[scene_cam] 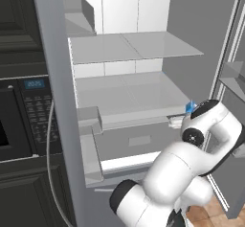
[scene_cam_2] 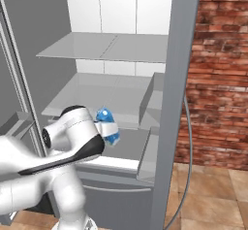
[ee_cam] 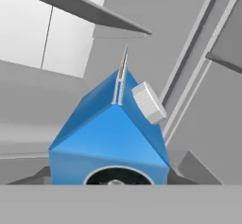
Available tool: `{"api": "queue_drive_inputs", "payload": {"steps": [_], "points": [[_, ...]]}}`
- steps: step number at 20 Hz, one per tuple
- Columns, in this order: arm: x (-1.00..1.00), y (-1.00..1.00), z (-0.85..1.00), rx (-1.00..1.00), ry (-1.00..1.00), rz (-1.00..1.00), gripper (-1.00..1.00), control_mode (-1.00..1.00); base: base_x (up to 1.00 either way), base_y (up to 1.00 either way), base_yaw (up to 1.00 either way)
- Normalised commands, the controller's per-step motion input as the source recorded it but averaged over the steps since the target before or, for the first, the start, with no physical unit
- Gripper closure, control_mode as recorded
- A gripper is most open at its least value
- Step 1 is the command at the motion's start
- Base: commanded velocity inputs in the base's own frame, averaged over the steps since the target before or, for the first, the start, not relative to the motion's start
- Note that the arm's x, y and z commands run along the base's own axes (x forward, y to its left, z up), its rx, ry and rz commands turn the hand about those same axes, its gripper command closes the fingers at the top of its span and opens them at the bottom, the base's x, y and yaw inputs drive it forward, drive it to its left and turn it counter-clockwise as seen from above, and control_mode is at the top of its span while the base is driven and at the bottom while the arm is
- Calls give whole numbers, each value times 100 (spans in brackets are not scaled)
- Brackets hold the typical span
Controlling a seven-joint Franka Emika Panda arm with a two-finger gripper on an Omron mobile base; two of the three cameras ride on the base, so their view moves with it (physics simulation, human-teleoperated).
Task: Take a sugar cube from the saucer and place it inside the coffee. Then, grab milk from the fridge and place it next to the coffee on the counter to sweeten the coffee.
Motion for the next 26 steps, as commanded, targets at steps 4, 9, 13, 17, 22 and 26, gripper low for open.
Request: {"api": "queue_drive_inputs", "payload": {"steps": [4,9,13,17,22,26], "points": [[-56,30,100,28,20,0,100,-100,0,0,0],[-44,47,57,15,19,4,100,-100,0,0,0],[-40,55,-1,-1,12,0,100,-100,0,0,0],[-21,29,-10,0,5,4,100,-100,0,0,0],[-23,30,-10,0,7,7,100,-100,0,0,0],[0,0,0,0,0,0,100,100,-86,53,19]]}}
